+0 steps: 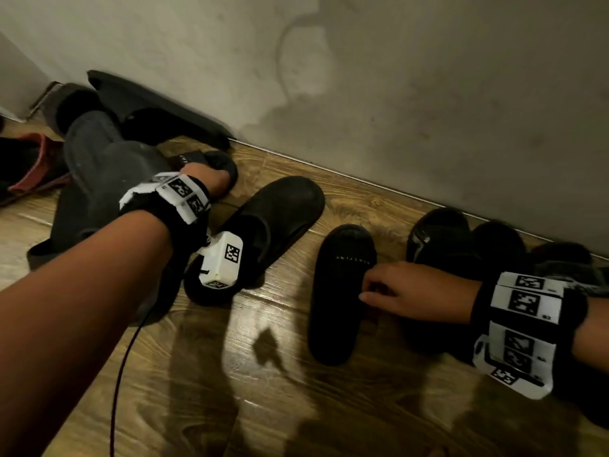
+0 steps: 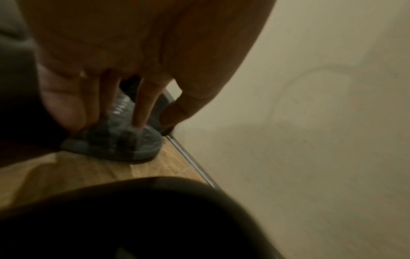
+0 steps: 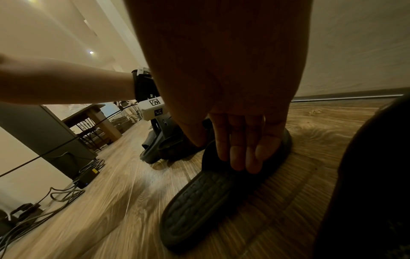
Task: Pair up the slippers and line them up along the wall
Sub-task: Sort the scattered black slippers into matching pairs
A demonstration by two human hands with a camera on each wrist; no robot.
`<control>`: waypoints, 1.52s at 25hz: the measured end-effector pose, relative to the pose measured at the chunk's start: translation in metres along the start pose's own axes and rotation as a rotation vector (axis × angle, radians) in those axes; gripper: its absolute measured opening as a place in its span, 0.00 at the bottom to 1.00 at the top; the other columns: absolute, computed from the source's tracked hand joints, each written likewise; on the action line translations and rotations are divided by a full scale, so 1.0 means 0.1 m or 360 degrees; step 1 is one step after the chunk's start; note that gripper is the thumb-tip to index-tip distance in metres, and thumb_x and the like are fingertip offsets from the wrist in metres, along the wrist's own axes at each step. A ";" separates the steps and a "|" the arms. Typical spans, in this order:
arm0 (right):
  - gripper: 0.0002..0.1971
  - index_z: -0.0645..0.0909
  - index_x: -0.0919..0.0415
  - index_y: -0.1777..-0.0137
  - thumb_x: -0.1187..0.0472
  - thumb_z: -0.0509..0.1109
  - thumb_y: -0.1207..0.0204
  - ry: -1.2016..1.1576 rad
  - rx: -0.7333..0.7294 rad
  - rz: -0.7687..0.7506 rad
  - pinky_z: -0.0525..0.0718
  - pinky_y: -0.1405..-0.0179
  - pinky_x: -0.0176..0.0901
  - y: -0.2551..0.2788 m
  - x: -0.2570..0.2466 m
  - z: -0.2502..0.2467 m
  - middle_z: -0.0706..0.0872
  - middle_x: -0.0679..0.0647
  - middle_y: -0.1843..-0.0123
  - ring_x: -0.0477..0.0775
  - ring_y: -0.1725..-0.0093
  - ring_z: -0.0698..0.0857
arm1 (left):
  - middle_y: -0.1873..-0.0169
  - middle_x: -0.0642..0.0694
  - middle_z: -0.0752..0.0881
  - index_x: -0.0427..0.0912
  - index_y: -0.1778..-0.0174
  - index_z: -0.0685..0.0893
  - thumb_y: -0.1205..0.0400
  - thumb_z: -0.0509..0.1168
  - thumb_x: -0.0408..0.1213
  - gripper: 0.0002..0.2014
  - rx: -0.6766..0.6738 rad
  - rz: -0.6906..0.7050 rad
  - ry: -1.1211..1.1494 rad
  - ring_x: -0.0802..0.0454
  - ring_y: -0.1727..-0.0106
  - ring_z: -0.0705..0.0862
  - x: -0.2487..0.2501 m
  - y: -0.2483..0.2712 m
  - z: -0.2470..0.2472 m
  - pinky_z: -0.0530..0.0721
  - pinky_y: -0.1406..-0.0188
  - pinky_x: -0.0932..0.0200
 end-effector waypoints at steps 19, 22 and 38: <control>0.21 0.76 0.59 0.28 0.49 0.60 0.16 0.0152 -0.0197 -0.0198 0.74 0.27 0.46 -0.06 -0.42 0.03 0.73 0.56 0.24 0.55 0.30 0.77 | 0.62 0.50 0.82 0.50 0.49 0.86 0.18 0.58 0.35 0.12 0.0031 0.0690 0.1092 0.61 0.65 0.78 0.07 0.88 -1.00 0.78 0.64 0.70; 0.18 0.78 0.59 0.31 0.51 0.61 0.16 0.0081 -0.0098 -0.0057 0.80 0.35 0.51 0.00 -0.34 -0.16 0.80 0.56 0.34 0.54 0.39 0.82 | 0.55 0.53 0.87 0.51 0.44 0.87 0.20 0.59 0.32 0.15 -0.0100 0.0854 0.1160 0.64 0.58 0.82 0.35 1.39 -1.15 0.81 0.52 0.71; 0.12 0.81 0.55 0.50 0.51 0.59 0.19 0.0192 0.0106 0.0608 0.79 0.58 0.47 0.53 0.64 -0.47 0.87 0.59 0.48 0.60 0.53 0.85 | 0.23 0.43 0.73 0.44 0.19 0.62 0.19 0.65 0.42 0.32 -0.1215 0.1098 0.0148 0.49 0.25 0.73 1.13 2.79 1.34 0.67 0.27 0.63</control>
Point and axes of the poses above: each hand's wrist, its own y-axis away from the middle knuckle, its own z-axis out of the palm, x = y × z, the point moved 10 cm from there along -y, towards the middle knuckle
